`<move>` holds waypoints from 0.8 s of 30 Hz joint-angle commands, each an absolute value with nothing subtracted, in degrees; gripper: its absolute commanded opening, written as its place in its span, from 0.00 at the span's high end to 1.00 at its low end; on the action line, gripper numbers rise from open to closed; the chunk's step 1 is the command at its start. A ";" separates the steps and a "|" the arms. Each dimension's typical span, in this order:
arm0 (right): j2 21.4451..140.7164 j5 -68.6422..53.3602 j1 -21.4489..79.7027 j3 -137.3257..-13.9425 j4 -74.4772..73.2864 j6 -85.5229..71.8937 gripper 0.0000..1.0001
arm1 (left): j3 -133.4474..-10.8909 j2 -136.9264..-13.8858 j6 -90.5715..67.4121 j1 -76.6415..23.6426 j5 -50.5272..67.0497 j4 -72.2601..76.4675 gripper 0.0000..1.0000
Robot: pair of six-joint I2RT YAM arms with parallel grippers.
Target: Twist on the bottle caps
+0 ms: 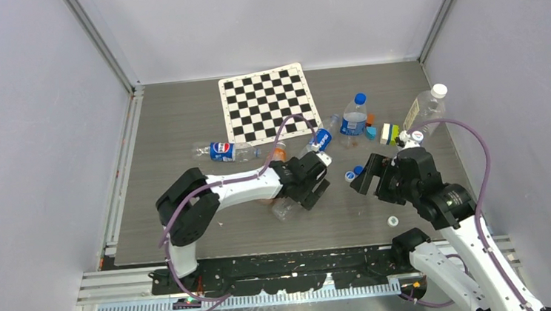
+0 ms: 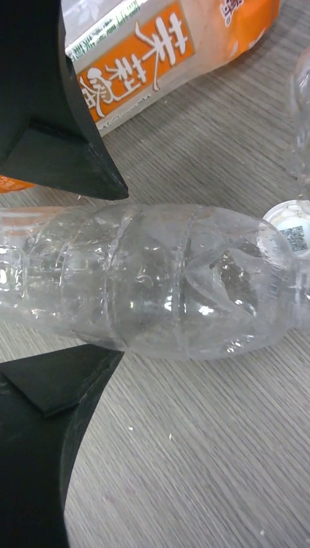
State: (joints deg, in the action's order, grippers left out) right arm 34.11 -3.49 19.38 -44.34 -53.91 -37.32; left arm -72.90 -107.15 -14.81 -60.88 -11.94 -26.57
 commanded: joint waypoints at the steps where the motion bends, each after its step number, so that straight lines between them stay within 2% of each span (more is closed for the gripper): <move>1: 36.03 -1.99 19.25 -45.26 -50.82 -35.98 0.09 | -70.71 -106.58 -16.22 -60.06 -9.66 -20.64 0.22; 7: 40.71 -1.18 19.34 -46.06 -49.38 -36.58 0.09 | -65.26 -100.33 -17.85 -60.03 -9.51 -16.74 0.39; 13: 45.70 2.33 19.38 -48.07 -49.19 -36.92 0.10 | -59.04 -87.38 -17.46 -60.02 -10.21 -15.29 0.41; 21: 57.49 8.31 20.86 -52.72 -49.90 -38.52 0.10 | -49.78 -67.49 -12.69 -60.03 -10.93 -8.66 0.53; 24: 61.95 11.05 22.18 -54.81 -50.20 -39.42 0.11 | -48.06 -61.55 -9.19 -60.01 -12.71 -8.28 0.54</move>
